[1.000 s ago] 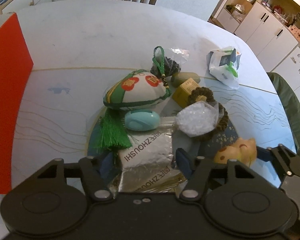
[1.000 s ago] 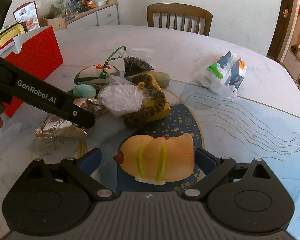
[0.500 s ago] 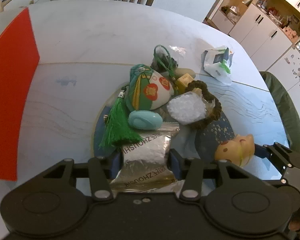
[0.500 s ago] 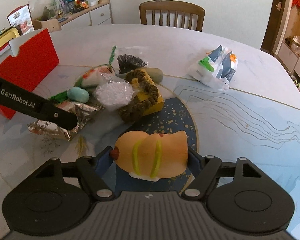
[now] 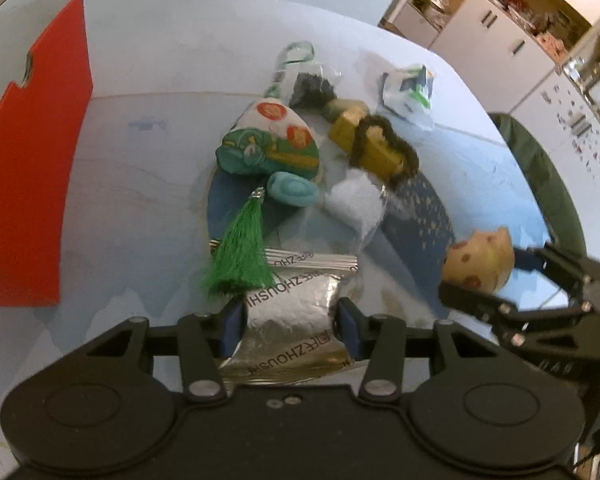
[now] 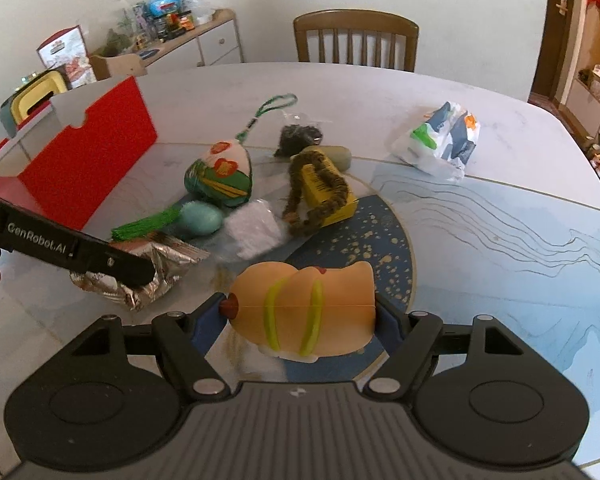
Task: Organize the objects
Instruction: 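Lift the foil packet with the left gripper while the right gripper lifts the bread plush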
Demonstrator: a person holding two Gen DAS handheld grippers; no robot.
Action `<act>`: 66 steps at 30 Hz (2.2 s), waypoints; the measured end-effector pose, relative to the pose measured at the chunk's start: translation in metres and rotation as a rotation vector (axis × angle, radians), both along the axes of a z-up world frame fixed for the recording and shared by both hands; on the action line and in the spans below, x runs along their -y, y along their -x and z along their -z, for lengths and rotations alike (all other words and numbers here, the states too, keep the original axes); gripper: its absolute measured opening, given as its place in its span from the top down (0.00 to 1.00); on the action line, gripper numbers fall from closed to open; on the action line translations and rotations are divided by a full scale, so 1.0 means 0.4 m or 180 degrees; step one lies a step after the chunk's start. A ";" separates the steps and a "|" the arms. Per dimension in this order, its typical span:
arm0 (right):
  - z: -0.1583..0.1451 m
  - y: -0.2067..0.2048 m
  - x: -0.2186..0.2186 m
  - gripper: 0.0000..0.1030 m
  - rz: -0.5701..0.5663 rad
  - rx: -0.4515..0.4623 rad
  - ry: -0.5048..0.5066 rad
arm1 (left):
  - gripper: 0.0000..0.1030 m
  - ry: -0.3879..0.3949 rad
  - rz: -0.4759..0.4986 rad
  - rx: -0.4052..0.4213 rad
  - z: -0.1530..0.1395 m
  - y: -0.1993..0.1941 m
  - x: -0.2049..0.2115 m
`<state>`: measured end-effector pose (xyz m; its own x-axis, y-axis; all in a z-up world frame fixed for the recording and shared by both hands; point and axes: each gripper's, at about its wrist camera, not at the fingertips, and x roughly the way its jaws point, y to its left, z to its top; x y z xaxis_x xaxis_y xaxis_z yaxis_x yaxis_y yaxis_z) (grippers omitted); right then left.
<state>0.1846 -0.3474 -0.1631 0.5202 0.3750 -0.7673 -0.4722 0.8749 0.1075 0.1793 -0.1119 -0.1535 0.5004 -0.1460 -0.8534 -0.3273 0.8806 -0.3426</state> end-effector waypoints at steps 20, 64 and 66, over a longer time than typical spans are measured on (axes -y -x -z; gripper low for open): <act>-0.019 0.025 -0.032 0.26 -0.0032 0.0013 -0.0013 | 0.31 -0.0133 0.0287 0.0091 -0.025 0.052 0.049; -0.033 0.049 -0.010 0.26 0.0034 0.0060 -0.0010 | 0.53 -0.0145 0.0751 0.0241 -0.025 0.091 0.060; -0.033 0.054 -0.012 0.26 0.0032 0.0055 0.0002 | 0.53 -0.0132 0.0889 0.0171 0.000 0.096 0.065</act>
